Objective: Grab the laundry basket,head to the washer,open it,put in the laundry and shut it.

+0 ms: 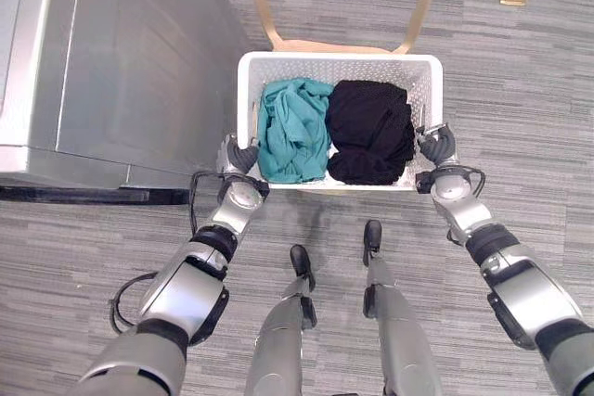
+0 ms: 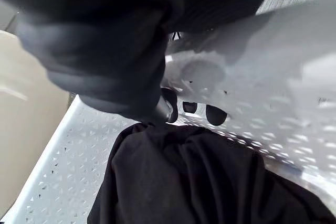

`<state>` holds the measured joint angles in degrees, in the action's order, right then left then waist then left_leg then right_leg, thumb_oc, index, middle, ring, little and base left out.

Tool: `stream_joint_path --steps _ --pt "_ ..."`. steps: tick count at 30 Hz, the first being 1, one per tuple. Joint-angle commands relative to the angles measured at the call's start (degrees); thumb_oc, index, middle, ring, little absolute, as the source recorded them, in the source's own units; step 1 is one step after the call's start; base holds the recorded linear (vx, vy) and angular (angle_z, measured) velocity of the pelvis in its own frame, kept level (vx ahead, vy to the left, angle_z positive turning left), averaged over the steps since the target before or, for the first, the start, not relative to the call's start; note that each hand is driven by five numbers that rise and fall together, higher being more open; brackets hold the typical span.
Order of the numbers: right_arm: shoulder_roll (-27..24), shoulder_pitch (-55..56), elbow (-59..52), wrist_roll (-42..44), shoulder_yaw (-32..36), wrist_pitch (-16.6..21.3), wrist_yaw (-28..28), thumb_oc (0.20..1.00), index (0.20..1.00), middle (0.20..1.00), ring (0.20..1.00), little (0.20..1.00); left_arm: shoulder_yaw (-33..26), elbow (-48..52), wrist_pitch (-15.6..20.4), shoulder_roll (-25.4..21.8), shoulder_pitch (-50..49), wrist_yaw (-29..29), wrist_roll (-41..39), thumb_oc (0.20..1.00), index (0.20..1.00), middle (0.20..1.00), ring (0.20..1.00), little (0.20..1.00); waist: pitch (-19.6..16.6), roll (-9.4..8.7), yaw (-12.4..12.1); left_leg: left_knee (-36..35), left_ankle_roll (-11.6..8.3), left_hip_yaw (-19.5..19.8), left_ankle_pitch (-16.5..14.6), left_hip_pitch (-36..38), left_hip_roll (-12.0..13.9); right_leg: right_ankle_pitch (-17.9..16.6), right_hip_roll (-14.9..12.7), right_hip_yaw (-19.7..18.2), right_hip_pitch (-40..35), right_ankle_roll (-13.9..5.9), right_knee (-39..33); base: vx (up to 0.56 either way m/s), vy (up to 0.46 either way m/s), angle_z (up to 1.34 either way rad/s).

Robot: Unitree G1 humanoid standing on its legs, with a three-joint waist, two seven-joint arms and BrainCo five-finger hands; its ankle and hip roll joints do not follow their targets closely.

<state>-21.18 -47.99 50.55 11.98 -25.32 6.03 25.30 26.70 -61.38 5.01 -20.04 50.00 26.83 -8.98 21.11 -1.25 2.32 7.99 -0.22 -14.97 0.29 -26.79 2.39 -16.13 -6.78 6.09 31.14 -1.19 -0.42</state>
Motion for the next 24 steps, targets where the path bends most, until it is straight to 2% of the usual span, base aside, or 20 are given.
stream_joint_path --steps 1,6,11,17,23,24 --pt "9.18 -0.20 -3.15 -1.10 -7.22 4.86 -3.77 1.000 1.000 1.000 1.000 1.000 3.04 4.67 5.82 3.50 5.75 1.73 1.60 1.000 1.000 1.000 1.000 1.000 -0.92 1.23 -1.80 -3.80 -2.52 2.15 2.76 -0.38 0.42 17.66 -2.45 -1.67 -4.17 -6.45 10.99 0.05 0.019 0.11" --pt "8.80 5.25 -7.38 -0.73 -5.92 5.33 -3.86 1.000 1.000 1.000 1.000 1.000 1.28 10.80 5.42 3.83 -0.34 3.20 3.23 1.000 1.000 1.000 1.000 1.000 -1.15 0.69 -1.97 -4.64 -2.37 2.11 2.30 2.50 0.28 17.77 -2.54 -1.48 -7.22 -6.51 9.98 0.04 0.003 0.04" --pt "5.20 14.51 -15.33 -1.76 -2.17 5.62 -4.83 1.000 1.000 1.000 1.000 1.000 -2.48 20.04 5.91 2.32 -10.26 2.58 4.17 1.000 1.000 1.000 1.000 1.000 -2.52 -0.02 -1.99 -5.33 -2.07 1.72 1.32 6.26 0.27 18.03 -2.38 -1.24 -10.48 -6.49 9.03 0.05 -0.004 0.07" --pt "1.31 26.98 -19.27 -1.95 3.69 5.35 -9.04 1.000 1.000 1.000 1.000 1.000 -7.16 30.13 7.45 -0.87 -22.66 -2.43 3.06 1.000 1.000 1.000 1.000 1.000 -5.12 -0.45 -1.45 -6.41 -1.58 1.35 0.31 11.15 0.08 18.42 -2.01 -1.05 -15.19 -6.61 7.72 0.05 0.005 -0.04" --pt "-1.83 37.44 -23.04 -1.18 7.26 5.14 -16.24 1.000 1.000 1.000 1.000 1.000 -12.06 35.87 8.28 -2.65 -35.66 -9.13 0.09 1.000 1.000 1.000 1.000 1.000 -7.37 -0.76 -1.12 -6.21 -1.22 1.37 -0.75 14.94 -0.10 18.74 -2.11 -0.39 -19.36 -6.99 6.90 0.03 0.002 -0.04" --pt "-2.62 41.44 -23.75 -1.89 7.48 4.92 -19.13 1.000 1.000 1.000 1.000 1.000 -12.50 36.19 7.88 -3.33 -40.29 -12.13 0.48 1.000 1.000 1.000 1.000 1.000 -7.48 -1.04 -1.04 -5.40 -0.96 1.39 -1.52 16.20 -0.17 19.10 -2.22 -0.11 -20.85 -7.12 7.32 0.00 0.000 0.00"
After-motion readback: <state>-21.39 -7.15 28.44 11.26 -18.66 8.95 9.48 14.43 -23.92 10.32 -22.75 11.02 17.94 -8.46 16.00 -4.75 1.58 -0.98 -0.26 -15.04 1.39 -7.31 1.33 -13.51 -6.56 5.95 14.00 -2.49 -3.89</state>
